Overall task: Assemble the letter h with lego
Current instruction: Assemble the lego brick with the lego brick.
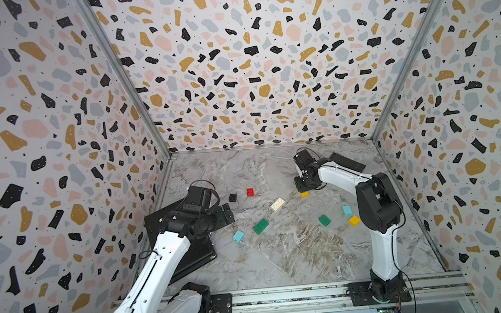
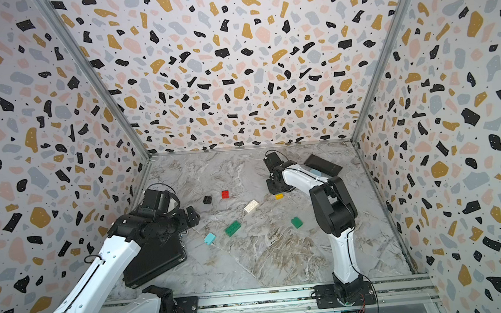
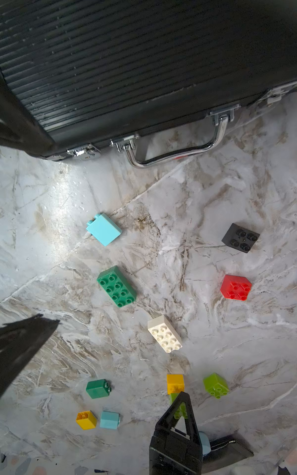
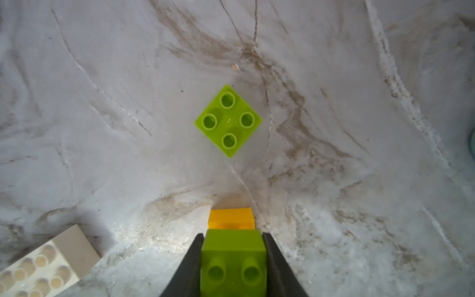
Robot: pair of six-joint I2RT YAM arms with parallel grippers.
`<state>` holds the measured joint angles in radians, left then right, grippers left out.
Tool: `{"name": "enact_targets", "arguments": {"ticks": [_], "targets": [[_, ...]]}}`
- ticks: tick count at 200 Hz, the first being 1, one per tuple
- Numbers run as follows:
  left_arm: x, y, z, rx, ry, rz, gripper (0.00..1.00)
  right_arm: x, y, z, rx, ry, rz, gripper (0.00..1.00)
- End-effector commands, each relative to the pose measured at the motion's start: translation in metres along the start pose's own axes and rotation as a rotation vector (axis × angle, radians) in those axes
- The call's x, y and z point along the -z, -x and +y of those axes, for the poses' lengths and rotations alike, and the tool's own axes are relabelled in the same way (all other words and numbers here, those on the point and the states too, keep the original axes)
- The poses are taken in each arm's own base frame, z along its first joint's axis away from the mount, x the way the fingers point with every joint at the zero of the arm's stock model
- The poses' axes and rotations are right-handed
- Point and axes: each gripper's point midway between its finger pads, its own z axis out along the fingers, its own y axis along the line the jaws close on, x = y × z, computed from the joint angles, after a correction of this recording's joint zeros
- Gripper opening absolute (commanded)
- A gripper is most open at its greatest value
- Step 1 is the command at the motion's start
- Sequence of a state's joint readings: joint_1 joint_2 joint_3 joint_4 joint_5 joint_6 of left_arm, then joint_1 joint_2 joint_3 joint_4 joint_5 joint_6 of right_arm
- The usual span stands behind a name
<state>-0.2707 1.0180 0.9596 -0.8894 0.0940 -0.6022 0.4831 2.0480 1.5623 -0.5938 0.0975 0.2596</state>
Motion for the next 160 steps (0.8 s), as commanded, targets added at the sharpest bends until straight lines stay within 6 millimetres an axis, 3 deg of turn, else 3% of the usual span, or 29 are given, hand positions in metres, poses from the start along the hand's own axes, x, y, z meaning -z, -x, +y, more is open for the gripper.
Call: {"name": "enact_targets", "arguments": {"ticks": [1,100,160], "targets": [[-0.004,-0.002,-0.001,-0.016,-0.005,0.007,0.99,-0.004,-0.007,-0.002,0.011,0.005,0.027,0.35],[-0.006,-0.003,-0.001,-0.018,-0.006,0.013,0.99,-0.017,-0.016,0.005,0.047,0.047,0.05,0.39],[-0.005,-0.002,-0.001,-0.018,-0.008,0.012,0.99,-0.022,-0.038,0.007,0.028,0.07,0.082,0.38]]}}
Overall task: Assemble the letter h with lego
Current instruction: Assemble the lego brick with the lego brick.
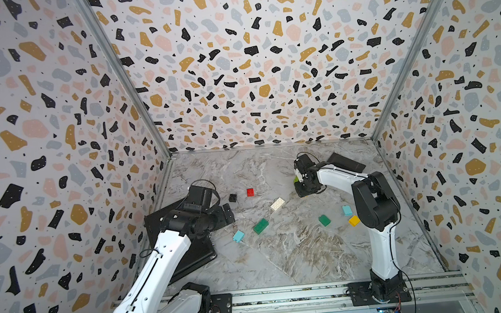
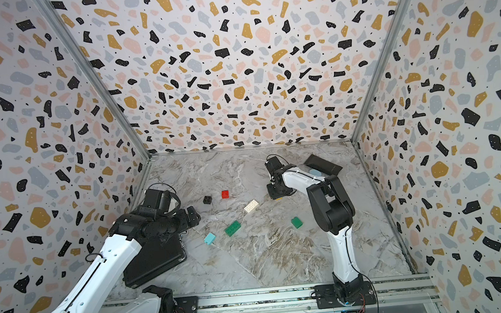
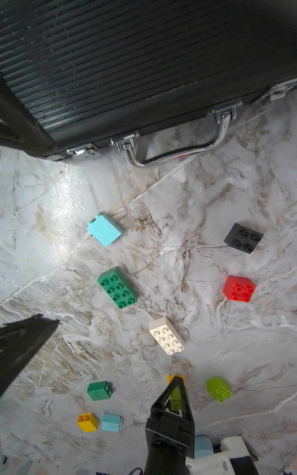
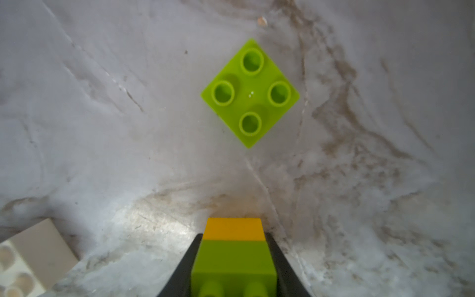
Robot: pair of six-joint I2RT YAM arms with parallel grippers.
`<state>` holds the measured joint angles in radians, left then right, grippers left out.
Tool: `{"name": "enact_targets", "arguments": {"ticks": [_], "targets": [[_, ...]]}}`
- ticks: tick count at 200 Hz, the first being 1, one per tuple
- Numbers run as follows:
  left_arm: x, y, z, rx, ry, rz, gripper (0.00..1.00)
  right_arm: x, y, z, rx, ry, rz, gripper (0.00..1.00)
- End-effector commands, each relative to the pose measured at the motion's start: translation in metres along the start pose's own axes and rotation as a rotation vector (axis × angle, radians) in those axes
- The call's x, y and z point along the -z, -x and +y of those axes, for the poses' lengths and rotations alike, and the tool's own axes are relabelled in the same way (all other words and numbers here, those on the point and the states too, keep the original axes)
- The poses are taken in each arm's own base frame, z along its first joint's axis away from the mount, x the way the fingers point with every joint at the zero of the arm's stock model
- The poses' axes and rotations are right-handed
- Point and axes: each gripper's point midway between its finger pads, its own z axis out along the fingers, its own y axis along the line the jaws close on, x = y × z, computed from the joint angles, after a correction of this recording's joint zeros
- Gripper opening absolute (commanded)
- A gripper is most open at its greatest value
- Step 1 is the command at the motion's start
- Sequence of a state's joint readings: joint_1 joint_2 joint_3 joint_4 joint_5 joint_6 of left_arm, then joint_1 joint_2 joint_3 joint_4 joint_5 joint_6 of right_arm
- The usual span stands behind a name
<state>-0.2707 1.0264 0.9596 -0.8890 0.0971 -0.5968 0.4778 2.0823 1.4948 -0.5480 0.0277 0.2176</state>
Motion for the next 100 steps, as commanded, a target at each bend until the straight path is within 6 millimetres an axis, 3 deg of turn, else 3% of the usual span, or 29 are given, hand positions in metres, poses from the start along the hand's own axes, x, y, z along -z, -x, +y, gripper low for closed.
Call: {"name": "enact_targets", "arguments": {"ticks": [1,65,100], "targets": [[-0.003,-0.002,-0.001,-0.012,-0.01,0.003,0.99,0.004,-0.013,0.0,-0.013,0.015,0.014,0.38],[-0.003,-0.003,-0.002,-0.014,-0.017,0.005,0.99,0.01,-0.018,0.009,-0.098,0.037,-0.029,0.29],[-0.002,-0.002,-0.003,-0.016,-0.02,0.001,0.99,0.012,-0.04,0.029,-0.171,0.044,-0.012,0.28]]}}
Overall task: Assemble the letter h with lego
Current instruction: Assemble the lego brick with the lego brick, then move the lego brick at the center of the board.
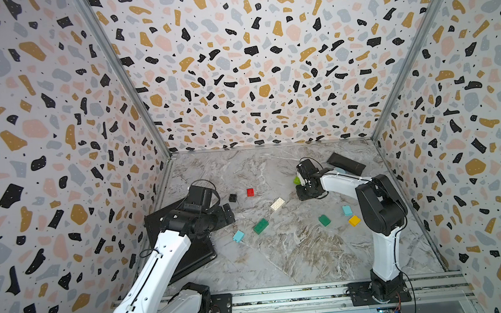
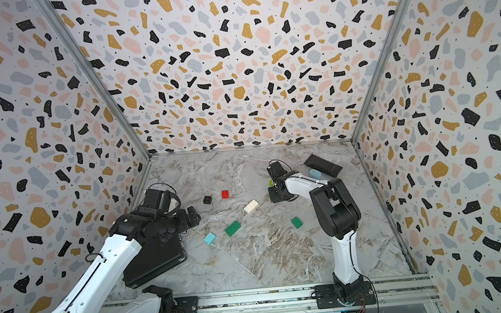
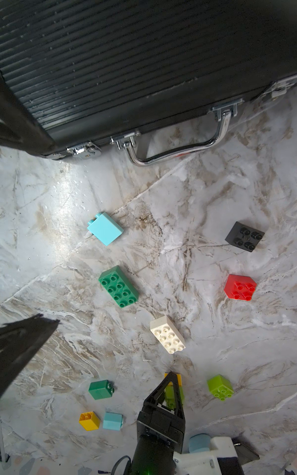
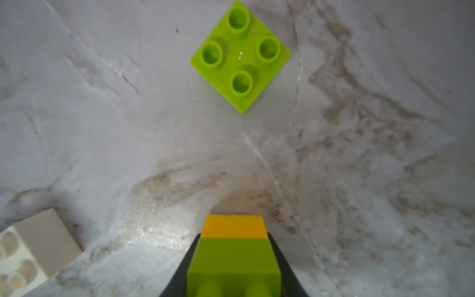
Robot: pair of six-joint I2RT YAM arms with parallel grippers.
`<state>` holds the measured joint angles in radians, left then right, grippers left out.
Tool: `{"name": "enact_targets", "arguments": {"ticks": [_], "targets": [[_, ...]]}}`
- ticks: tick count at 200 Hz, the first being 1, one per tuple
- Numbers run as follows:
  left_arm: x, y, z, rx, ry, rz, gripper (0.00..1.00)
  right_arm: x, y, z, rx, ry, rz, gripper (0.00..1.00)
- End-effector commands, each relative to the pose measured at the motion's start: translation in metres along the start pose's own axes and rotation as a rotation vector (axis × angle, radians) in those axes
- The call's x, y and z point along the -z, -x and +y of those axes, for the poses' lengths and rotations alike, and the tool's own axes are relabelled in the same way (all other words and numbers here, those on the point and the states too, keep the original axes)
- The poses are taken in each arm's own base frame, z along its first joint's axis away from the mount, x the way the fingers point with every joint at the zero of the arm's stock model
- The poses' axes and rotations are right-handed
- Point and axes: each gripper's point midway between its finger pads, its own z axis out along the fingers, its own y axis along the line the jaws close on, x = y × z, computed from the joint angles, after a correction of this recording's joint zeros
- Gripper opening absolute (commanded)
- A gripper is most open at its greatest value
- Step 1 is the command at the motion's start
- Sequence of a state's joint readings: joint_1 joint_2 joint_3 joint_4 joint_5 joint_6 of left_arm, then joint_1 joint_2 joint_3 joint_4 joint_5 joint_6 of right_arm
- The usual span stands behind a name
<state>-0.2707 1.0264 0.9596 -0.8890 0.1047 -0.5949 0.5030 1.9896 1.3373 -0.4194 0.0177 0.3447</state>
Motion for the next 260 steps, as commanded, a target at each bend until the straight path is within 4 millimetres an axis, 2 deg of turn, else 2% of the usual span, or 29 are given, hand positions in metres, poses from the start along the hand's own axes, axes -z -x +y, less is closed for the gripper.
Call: {"name": "enact_targets", "arguments": {"ticks": [1,52,88,119,141,162,207,260], "targets": [[-0.002,-0.001,-0.001,-0.014,-0.013,-0.003,0.99,0.007,-0.028,0.016,-0.068,0.008,0.048,0.28],[-0.002,-0.002,-0.002,-0.013,-0.017,-0.002,0.99,0.008,-0.069,0.046,-0.147,-0.012,0.098,0.32],[-0.001,-0.002,-0.002,-0.014,-0.02,-0.005,0.99,0.011,-0.081,0.061,-0.168,-0.023,0.087,0.35],[0.0,-0.002,-0.003,-0.014,-0.026,-0.007,0.99,0.01,-0.086,0.066,-0.189,-0.032,0.075,0.46],[0.0,-0.001,-0.004,-0.015,-0.03,-0.01,0.99,0.011,-0.084,0.065,-0.195,-0.047,0.069,0.6],[0.0,-0.002,-0.003,-0.014,-0.03,-0.008,0.99,0.017,-0.081,0.067,-0.198,-0.035,0.056,0.69],[0.0,-0.002,-0.005,-0.02,-0.038,-0.007,0.99,0.04,-0.071,0.074,-0.179,0.024,0.02,0.75],[-0.006,-0.006,-0.02,-0.068,-0.128,0.018,0.99,0.096,-0.062,0.079,-0.122,0.124,-0.071,0.77]]}}
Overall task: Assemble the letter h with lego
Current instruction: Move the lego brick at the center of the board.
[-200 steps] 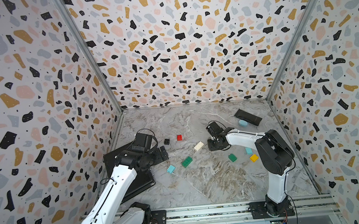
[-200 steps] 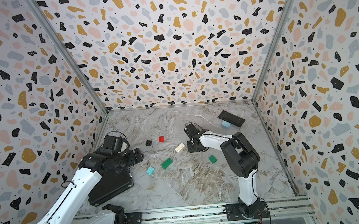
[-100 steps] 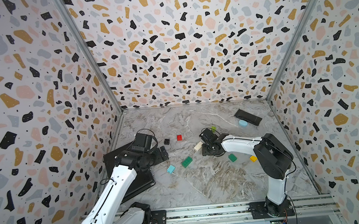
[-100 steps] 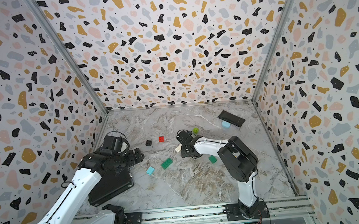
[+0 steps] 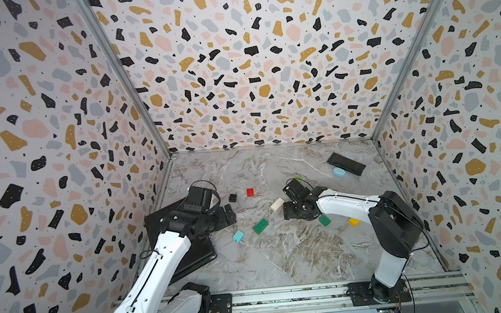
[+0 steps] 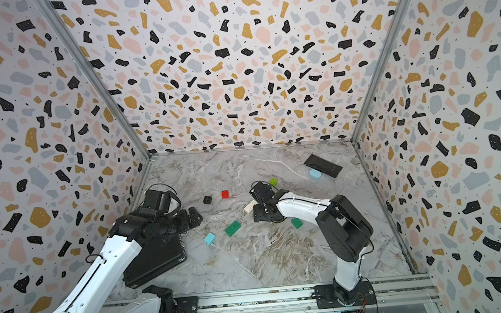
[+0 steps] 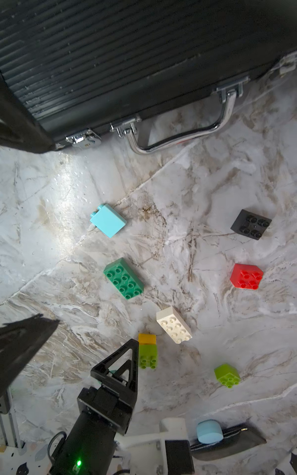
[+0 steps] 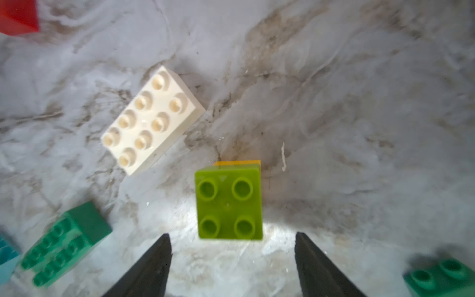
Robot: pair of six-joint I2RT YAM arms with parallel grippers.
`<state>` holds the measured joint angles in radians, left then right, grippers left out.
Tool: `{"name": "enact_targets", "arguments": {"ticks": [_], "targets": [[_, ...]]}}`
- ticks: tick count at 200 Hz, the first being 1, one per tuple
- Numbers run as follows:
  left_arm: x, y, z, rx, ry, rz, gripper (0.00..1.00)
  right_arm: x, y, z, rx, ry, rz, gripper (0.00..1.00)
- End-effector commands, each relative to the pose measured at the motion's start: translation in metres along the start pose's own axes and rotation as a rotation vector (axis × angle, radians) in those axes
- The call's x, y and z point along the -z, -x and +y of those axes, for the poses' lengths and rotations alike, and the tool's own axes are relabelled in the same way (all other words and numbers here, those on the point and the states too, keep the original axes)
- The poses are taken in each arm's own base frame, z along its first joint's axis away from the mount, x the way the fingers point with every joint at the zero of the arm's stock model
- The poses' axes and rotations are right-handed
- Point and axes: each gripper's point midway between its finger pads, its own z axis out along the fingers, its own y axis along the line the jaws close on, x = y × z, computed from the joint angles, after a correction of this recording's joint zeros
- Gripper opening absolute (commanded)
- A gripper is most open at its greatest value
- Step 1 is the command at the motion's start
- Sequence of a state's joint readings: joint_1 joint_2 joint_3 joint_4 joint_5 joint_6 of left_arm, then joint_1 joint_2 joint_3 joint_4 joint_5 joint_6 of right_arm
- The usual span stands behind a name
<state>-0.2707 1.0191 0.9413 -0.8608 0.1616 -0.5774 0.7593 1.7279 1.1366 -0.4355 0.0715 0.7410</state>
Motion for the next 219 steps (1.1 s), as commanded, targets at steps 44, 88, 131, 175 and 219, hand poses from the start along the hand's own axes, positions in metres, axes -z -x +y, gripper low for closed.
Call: {"name": "enact_targets", "arguments": {"ticks": [44,88,131,175,219], "targets": [[-0.02,-0.008,-0.024,-0.088,-0.089,0.065,0.97,0.075,0.028,-0.041,0.037,-0.068,-0.291,0.78],[-0.043,-0.024,-0.097,-0.181,-0.105,0.147,0.68,0.052,0.026,-0.11,-0.159,-0.144,-0.406,0.59],[-0.093,-0.007,-0.153,-0.175,-0.113,0.155,0.54,0.035,0.015,-0.136,-0.246,-0.18,-0.425,0.37],[-0.131,0.011,-0.19,-0.168,-0.102,0.174,0.42,0.028,0.024,-0.129,-0.237,-0.163,-0.43,0.21],[-0.167,-0.007,-0.222,-0.198,-0.104,0.275,0.4,0.027,0.026,-0.127,-0.236,-0.159,-0.43,0.18]]}}
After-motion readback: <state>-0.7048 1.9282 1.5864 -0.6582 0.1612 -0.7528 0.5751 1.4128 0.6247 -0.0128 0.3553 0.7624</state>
